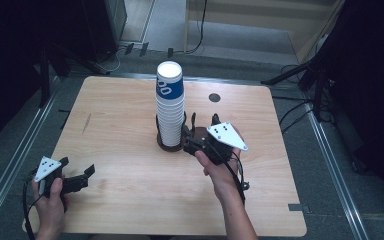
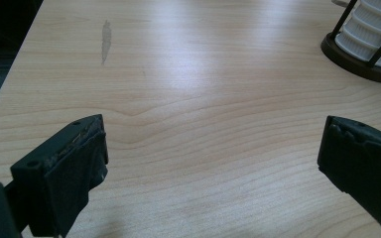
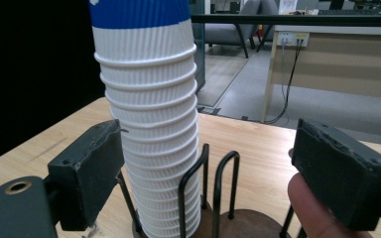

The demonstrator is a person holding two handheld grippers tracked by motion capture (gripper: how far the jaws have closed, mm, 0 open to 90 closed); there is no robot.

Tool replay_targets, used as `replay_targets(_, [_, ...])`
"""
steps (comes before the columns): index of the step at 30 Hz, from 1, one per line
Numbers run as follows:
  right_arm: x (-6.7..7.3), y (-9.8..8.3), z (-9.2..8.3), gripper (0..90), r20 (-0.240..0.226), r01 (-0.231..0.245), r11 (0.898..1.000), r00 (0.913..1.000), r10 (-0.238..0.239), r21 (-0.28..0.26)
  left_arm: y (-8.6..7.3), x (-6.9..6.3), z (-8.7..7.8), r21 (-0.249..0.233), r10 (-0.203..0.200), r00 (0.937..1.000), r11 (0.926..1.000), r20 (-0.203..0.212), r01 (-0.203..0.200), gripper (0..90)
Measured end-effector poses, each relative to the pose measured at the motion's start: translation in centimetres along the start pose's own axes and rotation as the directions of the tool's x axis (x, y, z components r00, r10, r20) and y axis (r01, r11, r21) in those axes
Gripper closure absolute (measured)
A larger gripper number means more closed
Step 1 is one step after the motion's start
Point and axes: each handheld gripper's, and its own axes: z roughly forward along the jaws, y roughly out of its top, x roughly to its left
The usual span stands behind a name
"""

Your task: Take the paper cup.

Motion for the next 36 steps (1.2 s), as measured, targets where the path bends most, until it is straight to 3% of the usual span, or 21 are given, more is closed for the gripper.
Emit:
replay_targets(19, [2.9,2.1,3.1,13.0,-0.047,0.000,1.000,0.9989,-0.001,-0.020,0.0,0.1,0.0,-0.003,-0.002,1.0000,1.0000,0.005,0.002,0.1])
replay_targets(36, [3.2,3.4,5.8,13.3,-0.040,-0.034,0.999,0.9987,0.033,-0.022,0.0,0.0,0.0,-0.002,-0.003,1.0000,1.0000,0.007,0.003,0.1])
